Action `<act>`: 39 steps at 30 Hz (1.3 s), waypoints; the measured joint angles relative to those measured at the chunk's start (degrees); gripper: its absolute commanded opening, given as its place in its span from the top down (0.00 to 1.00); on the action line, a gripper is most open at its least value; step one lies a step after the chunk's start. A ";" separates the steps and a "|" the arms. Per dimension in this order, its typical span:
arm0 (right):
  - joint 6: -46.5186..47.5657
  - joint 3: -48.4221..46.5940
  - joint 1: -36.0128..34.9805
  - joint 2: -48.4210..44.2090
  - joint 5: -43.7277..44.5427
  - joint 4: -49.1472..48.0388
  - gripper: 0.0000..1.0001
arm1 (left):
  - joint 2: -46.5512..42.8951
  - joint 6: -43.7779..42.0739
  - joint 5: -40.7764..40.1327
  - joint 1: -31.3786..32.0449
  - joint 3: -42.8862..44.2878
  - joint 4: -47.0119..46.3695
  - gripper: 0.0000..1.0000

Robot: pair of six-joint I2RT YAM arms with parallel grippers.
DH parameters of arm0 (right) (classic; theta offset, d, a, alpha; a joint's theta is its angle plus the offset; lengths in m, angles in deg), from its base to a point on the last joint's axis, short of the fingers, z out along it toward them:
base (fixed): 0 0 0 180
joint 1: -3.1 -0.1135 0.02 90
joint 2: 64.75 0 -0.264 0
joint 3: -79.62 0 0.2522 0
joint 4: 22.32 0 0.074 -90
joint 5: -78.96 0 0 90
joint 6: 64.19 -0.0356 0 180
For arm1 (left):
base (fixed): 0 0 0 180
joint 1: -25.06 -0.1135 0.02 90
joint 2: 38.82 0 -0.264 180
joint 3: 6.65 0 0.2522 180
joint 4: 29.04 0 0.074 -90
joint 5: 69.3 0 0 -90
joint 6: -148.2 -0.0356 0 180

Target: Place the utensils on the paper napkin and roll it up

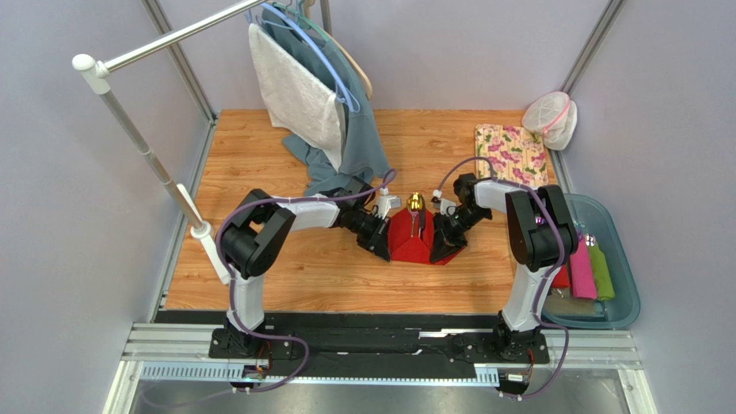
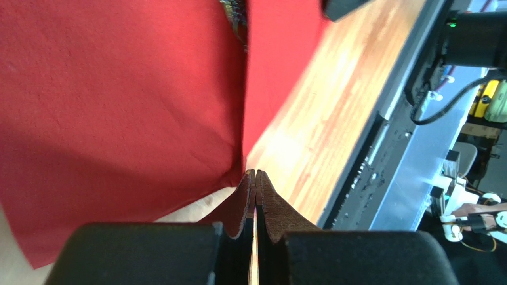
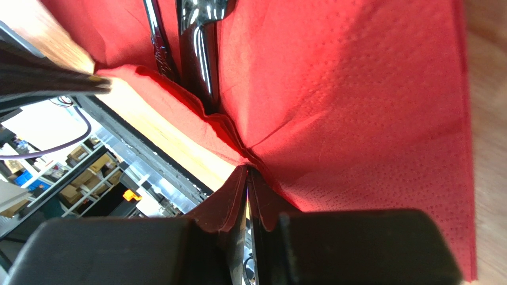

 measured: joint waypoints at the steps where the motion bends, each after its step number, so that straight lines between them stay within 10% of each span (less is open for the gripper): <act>1: 0.11 -0.15 0.00 0.00 0.20 0.11 0.87 | -0.70 0.02 0.09 -0.02 -0.28 -0.22 0.92; 23: 0.61 -3.91 0.11 1.90 1.49 2.19 0.87 | 4.48 28.85 1.20 0.92 -0.48 -37.22 0.89; 39: 0.24 -3.89 0.22 1.88 1.57 3.82 0.84 | 7.58 33.38 0.00 1.97 -0.68 -41.09 0.92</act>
